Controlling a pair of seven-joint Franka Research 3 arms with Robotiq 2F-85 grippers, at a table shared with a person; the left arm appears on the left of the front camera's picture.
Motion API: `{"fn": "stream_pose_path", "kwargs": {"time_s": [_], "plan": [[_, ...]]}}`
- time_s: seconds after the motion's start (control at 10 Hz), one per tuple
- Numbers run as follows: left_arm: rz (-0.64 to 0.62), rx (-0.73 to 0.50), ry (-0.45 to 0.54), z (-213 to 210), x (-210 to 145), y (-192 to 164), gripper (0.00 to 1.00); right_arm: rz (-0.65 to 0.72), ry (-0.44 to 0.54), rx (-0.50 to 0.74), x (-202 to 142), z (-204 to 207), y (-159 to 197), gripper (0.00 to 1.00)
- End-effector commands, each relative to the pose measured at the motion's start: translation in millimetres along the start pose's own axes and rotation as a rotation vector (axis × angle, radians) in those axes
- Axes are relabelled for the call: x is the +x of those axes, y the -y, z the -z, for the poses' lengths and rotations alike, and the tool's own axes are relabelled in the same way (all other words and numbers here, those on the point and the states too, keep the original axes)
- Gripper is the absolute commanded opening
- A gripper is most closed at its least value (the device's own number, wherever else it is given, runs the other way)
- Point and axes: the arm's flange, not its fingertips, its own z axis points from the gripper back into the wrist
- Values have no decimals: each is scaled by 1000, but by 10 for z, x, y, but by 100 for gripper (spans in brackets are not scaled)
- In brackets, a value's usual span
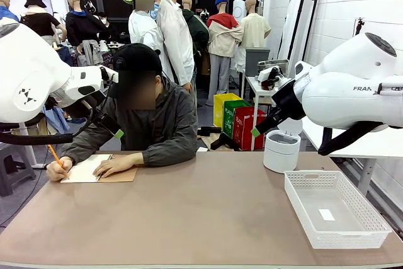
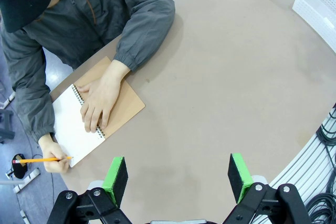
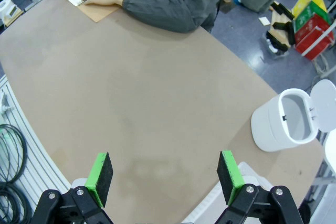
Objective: Sort the paper based on its condition.
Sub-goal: If a person hands you a paper, place it in the Organizing basket , and if it's crumpled, put it in the Trash can.
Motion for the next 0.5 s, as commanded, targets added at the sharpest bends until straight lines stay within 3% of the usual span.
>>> {"fn": "stream_pose_path", "kwargs": {"time_s": [0.0, 0.4], "plan": [[1, 3, -3, -6, 1, -6, 100, 1, 1, 5, 2, 0, 1, 100], [1, 3, -3, -6, 1, -6, 100, 1, 1, 5, 2, 0, 1, 100]]}}
